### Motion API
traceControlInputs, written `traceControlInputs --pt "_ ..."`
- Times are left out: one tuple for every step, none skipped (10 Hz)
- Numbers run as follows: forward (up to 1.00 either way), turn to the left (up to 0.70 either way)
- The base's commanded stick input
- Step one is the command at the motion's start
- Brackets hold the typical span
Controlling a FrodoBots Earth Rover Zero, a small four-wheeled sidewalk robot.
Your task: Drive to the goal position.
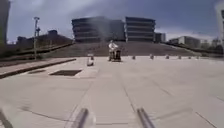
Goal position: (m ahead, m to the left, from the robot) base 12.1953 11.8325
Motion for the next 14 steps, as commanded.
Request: traceControlInputs --pt "1.0 -0.24" --pt "1.0 -0.28" --pt "1.0 0.0" --pt "1.0 0.0" --pt "1.0 0.0" --pt "1.0 0.0" --pt "1.0 0.0" --pt "1.0 0.0" --pt "1.0 0.0" --pt "1.0 -0.01" --pt "1.0 -0.29" --pt "1.0 -0.37" --pt "1.0 -0.3" --pt "1.0 -0.18"
